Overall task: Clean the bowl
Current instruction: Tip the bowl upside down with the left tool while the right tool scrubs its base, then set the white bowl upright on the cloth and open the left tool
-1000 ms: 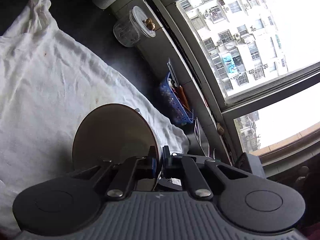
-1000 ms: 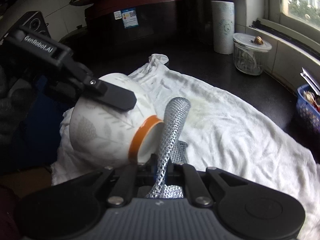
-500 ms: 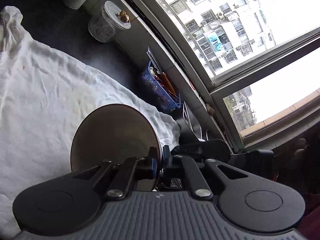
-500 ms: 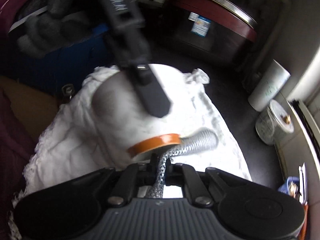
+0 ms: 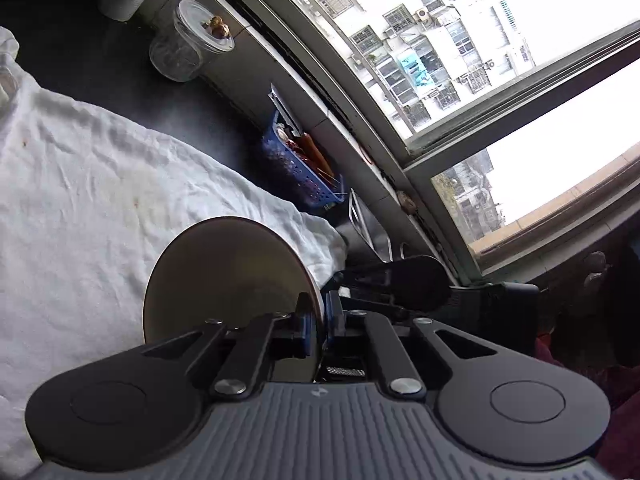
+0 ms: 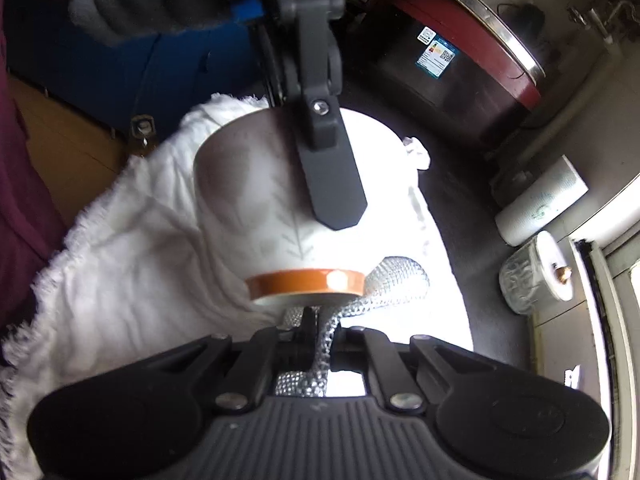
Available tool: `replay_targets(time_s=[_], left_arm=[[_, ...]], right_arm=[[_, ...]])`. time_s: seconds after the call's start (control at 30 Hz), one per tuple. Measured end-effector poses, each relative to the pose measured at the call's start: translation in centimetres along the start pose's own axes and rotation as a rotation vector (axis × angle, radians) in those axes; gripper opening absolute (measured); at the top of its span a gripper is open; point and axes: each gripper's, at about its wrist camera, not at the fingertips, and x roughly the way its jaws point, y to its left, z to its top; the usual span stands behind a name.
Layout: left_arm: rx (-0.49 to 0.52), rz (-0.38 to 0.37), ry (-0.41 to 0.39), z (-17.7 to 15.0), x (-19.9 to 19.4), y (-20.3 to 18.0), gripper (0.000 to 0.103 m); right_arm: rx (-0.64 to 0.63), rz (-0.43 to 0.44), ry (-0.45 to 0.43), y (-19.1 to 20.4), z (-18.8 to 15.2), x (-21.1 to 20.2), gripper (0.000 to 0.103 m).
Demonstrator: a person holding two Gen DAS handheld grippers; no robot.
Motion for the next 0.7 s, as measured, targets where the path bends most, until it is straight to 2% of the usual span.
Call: replay_targets(time_s=[0.17,0.23,0.37,0.43,0.5,0.53,0.6,0.67,0.7], left_arm=[[-0.057,0.017,-0.084,0.3,-2.1,1.2,0.006],[-0.073,0.028,-0.106,0.3,-2.7,1.6,0.005],[-0.076,0.097,-0.130,0.8,-4.2,2.4,0.005],[0.017,0.161,-0.118,1.3,-4.4,1.6,0.006],[0.250,0.300,-0.038,1.7,-3.0,-0.9,0.006],[0.333,0.346,0.000,1.6,-2.2,-1.6,0.006],[0.559,0.448,0.113,0.7,0.8,-3.4,0.006],[0.675,0.496,0.180,-0.4,3.2,-4.2,0.006],[0.756,0.520,0.204,-1.2,4.5,-4.9,0.006]], right_arm=[[0.004,0.028,-0.067,0.9,0.7,-1.4,0.004],[0.108,0.048,-0.100,0.2,0.4,-1.9,0.004],[0.442,0.071,-0.175,-2.0,-1.6,-2.6,0.005],[0.575,0.066,-0.196,-2.7,-2.8,-2.9,0.005],[0.739,0.065,-0.223,-3.5,-4.3,-3.4,0.005],[0.808,0.075,-0.238,-3.8,-4.9,-3.5,0.005],[1.086,0.157,-0.280,-4.8,-7.7,-3.5,0.005],[1.249,0.215,-0.308,-5.0,-9.7,-2.9,0.005],[1.278,0.214,-0.308,-5.1,-10.2,-2.8,0.005]])
